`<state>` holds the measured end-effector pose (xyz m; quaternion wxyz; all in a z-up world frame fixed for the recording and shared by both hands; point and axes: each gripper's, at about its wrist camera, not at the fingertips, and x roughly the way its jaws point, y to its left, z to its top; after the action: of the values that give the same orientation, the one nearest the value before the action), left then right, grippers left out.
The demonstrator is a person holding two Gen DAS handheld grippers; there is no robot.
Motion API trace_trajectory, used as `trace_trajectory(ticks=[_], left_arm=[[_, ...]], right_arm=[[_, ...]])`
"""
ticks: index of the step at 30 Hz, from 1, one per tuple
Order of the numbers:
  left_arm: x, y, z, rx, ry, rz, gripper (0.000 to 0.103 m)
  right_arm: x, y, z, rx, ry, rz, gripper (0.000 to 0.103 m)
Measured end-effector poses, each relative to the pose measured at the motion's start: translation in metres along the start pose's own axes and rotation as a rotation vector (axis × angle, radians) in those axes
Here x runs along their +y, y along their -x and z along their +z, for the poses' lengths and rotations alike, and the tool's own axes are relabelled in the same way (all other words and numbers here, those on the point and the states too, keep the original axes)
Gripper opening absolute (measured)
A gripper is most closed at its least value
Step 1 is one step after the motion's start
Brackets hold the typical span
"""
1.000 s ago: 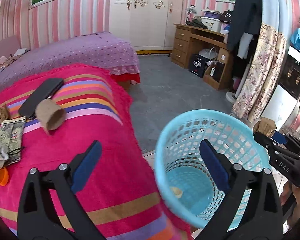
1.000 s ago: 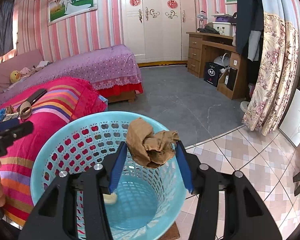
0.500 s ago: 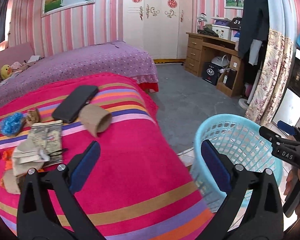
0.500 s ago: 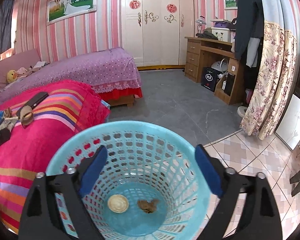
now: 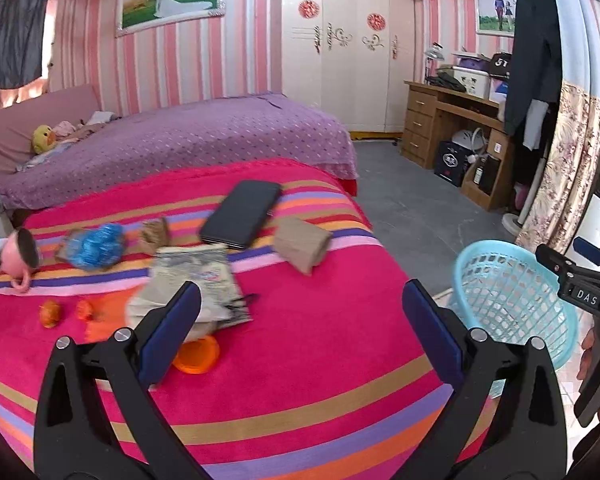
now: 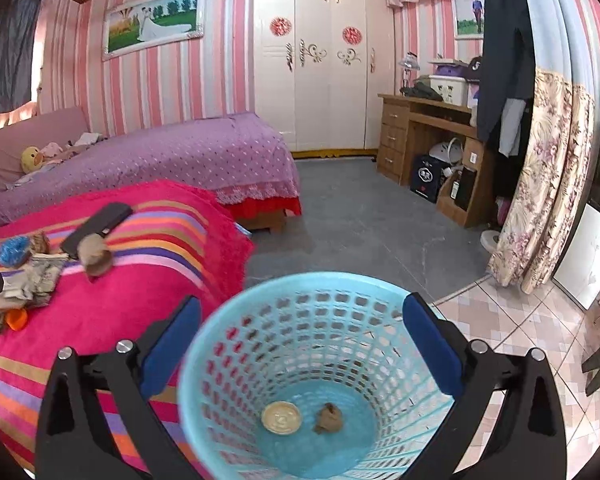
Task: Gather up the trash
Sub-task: 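Move both open tools back over the bed toward the remaining trash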
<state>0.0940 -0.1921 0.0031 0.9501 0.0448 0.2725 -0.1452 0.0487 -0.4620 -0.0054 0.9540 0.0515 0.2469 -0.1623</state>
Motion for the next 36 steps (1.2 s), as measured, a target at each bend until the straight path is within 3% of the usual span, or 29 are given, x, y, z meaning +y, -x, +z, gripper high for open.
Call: trace_trajectory(ticks=[10, 17, 26, 32, 36], left_arm=[[0.084, 0.023, -0.015, 0.004, 0.054, 0.091, 0.097], [0.146, 0.028, -0.029, 0.019, 0.119, 0.148, 0.097], [0.189, 0.014, -0.056, 0.087, 0.16, 0.166, 0.097], [0.203, 0.013, -0.072, 0.114, 0.124, 0.176, 0.097], [0.213, 0.0, -0.083, 0.185, 0.15, 0.147, 0.097]], right_arm=[[0.083, 0.01, -0.003, 0.009, 0.007, 0.109, 0.098], [0.127, 0.012, -0.013, 0.022, 0.085, 0.123, 0.098], [0.144, 0.011, -0.023, 0.056, 0.066, 0.161, 0.098], [0.15, 0.008, -0.022, 0.061, 0.061, 0.155, 0.098], [0.155, 0.004, -0.023, 0.068, 0.07, 0.148, 0.098]])
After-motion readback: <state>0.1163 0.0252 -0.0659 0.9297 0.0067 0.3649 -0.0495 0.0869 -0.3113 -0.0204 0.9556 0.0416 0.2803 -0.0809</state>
